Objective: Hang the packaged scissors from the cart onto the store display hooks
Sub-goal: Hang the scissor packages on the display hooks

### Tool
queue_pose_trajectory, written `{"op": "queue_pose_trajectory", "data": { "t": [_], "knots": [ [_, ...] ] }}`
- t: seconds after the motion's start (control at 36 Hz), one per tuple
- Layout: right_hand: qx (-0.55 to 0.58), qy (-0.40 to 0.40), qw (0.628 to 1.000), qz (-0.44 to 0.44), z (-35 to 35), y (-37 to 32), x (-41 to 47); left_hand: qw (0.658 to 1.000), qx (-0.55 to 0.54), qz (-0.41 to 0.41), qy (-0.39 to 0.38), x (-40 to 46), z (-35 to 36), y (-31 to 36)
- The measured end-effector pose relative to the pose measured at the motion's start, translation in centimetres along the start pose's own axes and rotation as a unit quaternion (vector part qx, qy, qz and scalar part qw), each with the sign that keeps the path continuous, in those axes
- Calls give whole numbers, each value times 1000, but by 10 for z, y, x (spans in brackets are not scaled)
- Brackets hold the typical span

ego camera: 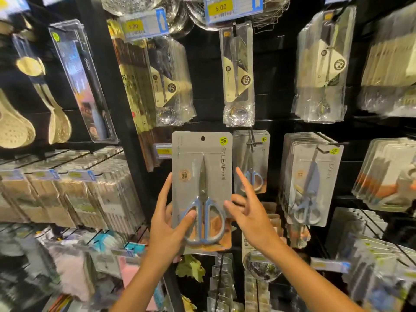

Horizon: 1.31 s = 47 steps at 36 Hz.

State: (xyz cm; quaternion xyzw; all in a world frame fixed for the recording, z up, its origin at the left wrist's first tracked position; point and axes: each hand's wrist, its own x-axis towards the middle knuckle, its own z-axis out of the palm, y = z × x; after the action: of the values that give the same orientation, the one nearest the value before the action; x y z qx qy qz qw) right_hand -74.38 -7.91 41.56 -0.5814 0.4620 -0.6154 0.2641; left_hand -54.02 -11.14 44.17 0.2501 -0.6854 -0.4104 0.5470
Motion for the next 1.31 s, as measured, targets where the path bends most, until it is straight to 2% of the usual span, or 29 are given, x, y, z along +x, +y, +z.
{"op": "queue_pose_trajectory", "data": {
  "t": [0.25,0.42,0.72,1.0,1.31],
  "knots": [
    [-3,19,999,36,-13,13,-21,996,-12,-52,-75,-3,5,-27],
    [-21,67,996,52,-37,17,-38,988,16,-79,-130,4,22,-47],
    [-67,124,988,58,-75,15,-43,978,29,-81,-191,25,63,-46],
    [-51,119,991,24,-84,11,-42,980,17,-77,-185,31,74,-47],
    [-81,122,988,52,-92,24,-36,973,18,-109,-204,42,79,-63]
  ]
}}
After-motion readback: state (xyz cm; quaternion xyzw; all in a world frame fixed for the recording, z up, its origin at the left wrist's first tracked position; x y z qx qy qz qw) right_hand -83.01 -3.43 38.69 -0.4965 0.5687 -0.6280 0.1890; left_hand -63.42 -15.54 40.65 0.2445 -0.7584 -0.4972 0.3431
